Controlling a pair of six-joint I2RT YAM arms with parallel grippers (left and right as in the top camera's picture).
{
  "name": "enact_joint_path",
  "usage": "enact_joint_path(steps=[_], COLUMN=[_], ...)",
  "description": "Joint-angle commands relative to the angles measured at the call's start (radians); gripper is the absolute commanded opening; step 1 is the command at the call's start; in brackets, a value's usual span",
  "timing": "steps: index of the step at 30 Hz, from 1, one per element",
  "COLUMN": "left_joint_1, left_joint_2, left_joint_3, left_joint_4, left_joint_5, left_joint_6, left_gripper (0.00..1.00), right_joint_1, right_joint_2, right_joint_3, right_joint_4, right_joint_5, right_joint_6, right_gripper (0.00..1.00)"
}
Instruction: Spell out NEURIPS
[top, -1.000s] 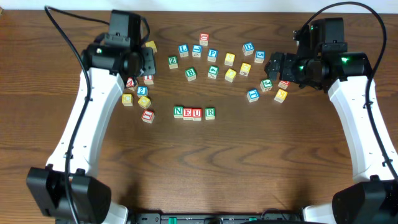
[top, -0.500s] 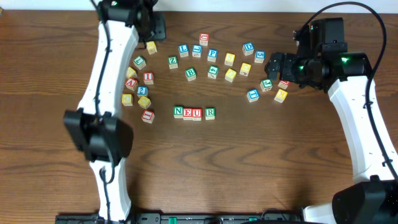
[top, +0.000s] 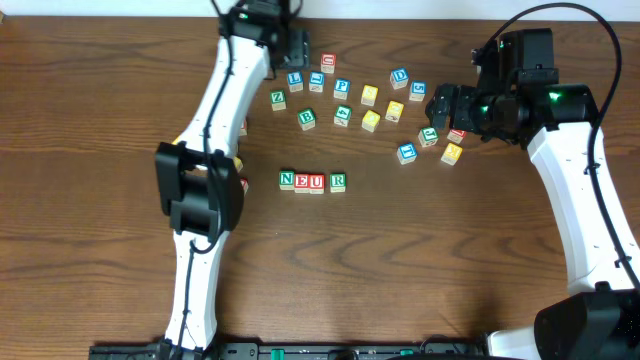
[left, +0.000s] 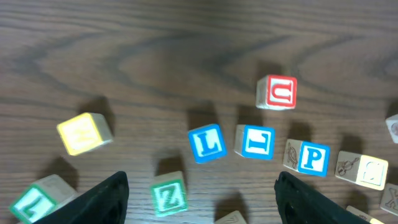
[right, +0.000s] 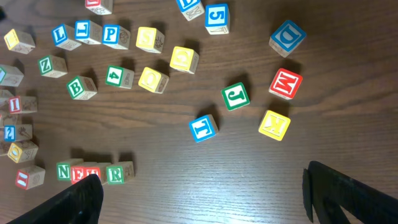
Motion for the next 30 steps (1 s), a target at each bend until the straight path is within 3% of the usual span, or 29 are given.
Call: enact_joint_path(steps=[1, 11, 17, 22, 30], left_joint_1=[-0.035, -0.096, -0.105, -0.129, -0.150], left_joint_2=[0.006, 0.006, 0.006, 0.006, 0.006], left_joint_3=[0.029, 0.025, 0.024, 0.020, 0.016], left_joint_4=[0.004, 0.004, -0.013, -0.037, -0.034], left_joint_5=[-0.076, -0.118, -0.118, -0.118, -0.115], left_joint_6=[0.011, 0.004, -0.057, -0.072, -0.198], left_gripper=[0.71, 0.67, 0.74, 0.74, 0.70], right_joint_1=[0.005, 0.005, 0.005, 0.005, 0.005], right_joint_2=[0.000, 0.000, 0.000, 0.000, 0.000], right_joint_3=[0.017, 0.017, 0.017, 0.017, 0.017], right_joint_4=[0.000, 0.000, 0.000, 0.000, 0.000], right_joint_5=[0.001, 0.001, 0.001, 0.001, 0.001], right_joint_6=[0.008, 0.008, 0.008, 0.008, 0.008], right_gripper=[0.99, 0.99, 0.99, 0.99, 0.99])
